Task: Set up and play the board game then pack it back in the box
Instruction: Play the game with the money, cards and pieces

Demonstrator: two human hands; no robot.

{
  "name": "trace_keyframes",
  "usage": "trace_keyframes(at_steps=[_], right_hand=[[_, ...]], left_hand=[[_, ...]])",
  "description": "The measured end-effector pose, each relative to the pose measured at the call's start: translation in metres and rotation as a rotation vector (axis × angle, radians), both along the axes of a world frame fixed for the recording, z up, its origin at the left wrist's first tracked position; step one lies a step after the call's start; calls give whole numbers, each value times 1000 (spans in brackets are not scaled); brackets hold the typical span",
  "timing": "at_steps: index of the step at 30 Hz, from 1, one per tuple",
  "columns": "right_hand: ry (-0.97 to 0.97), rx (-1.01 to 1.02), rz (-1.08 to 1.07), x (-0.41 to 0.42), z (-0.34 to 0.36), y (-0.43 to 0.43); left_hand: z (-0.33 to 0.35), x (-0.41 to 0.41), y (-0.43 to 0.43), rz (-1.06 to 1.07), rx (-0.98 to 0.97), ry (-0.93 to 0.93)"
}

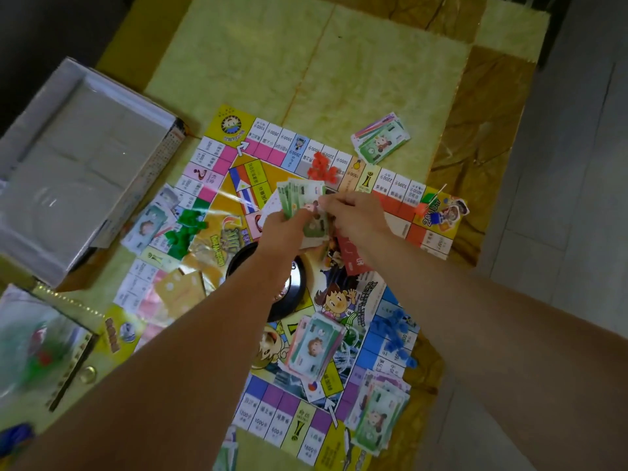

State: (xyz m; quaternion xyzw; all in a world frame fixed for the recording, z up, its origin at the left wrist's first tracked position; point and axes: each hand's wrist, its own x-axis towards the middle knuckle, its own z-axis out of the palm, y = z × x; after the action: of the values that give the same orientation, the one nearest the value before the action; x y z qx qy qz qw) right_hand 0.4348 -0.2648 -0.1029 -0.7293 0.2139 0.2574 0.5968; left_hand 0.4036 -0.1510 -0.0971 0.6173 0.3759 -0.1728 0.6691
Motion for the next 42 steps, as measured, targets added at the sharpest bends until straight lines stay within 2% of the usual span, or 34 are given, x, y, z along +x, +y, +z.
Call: trace_keyframes(at_steps=[4, 10, 16, 23, 26, 32, 38, 42], right_hand=[[9, 0, 117, -23, 8, 30], [-22, -39, 127, -57, 4, 85], [-55, -23, 218, -81, 2, 146], [-30, 11, 252, -77, -9, 229], [-13, 58, 206, -70, -12, 257], [30, -33, 225, -87, -16, 269], [-15, -88, 346, -116, -12, 253], [-27, 3, 449, -129, -4, 244]], left_hand=[[3, -27, 31, 31, 108, -31], [11, -65, 80, 213, 36, -4], [-9, -102, 152, 416, 239, 22], [-18, -132, 221, 511, 336, 44], [-13, -135, 234, 525, 294, 37], [-6, -144, 237, 460, 139, -9], [7, -160, 230, 291, 24, 33], [16, -168, 225, 266, -65, 90]])
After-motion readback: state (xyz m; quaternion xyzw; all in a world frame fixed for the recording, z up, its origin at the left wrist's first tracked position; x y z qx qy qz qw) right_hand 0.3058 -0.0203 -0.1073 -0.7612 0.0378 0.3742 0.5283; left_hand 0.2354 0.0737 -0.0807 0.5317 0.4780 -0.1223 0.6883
